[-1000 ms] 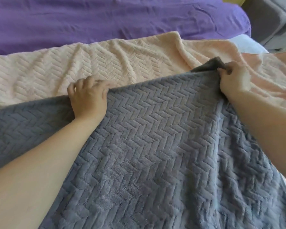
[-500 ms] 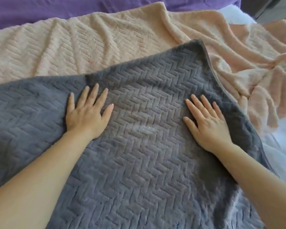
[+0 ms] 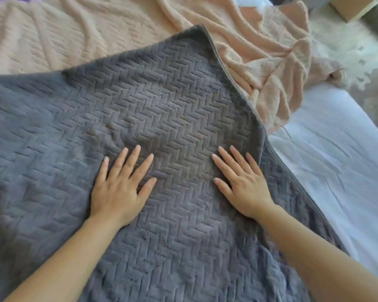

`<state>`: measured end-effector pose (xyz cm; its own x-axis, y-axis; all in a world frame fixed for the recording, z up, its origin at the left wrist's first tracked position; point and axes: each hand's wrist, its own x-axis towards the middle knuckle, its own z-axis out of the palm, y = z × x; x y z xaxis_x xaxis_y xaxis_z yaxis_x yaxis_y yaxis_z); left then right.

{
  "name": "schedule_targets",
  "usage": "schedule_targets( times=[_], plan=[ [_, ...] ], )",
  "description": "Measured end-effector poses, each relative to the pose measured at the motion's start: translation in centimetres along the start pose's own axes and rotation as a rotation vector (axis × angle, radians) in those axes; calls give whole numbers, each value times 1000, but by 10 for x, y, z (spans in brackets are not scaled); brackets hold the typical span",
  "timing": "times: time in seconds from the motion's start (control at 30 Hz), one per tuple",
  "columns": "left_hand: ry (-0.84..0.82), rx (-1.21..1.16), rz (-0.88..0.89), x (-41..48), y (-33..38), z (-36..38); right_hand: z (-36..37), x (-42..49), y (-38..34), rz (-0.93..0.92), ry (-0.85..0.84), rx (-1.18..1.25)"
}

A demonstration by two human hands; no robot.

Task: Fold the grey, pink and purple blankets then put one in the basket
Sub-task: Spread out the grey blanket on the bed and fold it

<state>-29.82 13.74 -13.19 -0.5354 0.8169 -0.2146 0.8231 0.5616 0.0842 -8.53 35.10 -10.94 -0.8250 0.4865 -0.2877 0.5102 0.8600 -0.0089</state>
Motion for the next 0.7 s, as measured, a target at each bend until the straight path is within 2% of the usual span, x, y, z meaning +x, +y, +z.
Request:
schedule_targets(
  times=[0.17,0.33,0.53,0.63,0.7],
  plan=[
    [16,-59,-93,-19,31,-4,10,-55,57,235,26,110],
    [19,-98,136,-68,90,2,19,-138,93,664,217,424],
    [-22,-73,260,-92,157,15,36,-197,108,778,110,462],
    [-48,-21,291,-102,170,25,36,-215,125,821,161,482],
    [-55,17,281,-105,170,28,37,-222,130,858,136,469]
  ],
)
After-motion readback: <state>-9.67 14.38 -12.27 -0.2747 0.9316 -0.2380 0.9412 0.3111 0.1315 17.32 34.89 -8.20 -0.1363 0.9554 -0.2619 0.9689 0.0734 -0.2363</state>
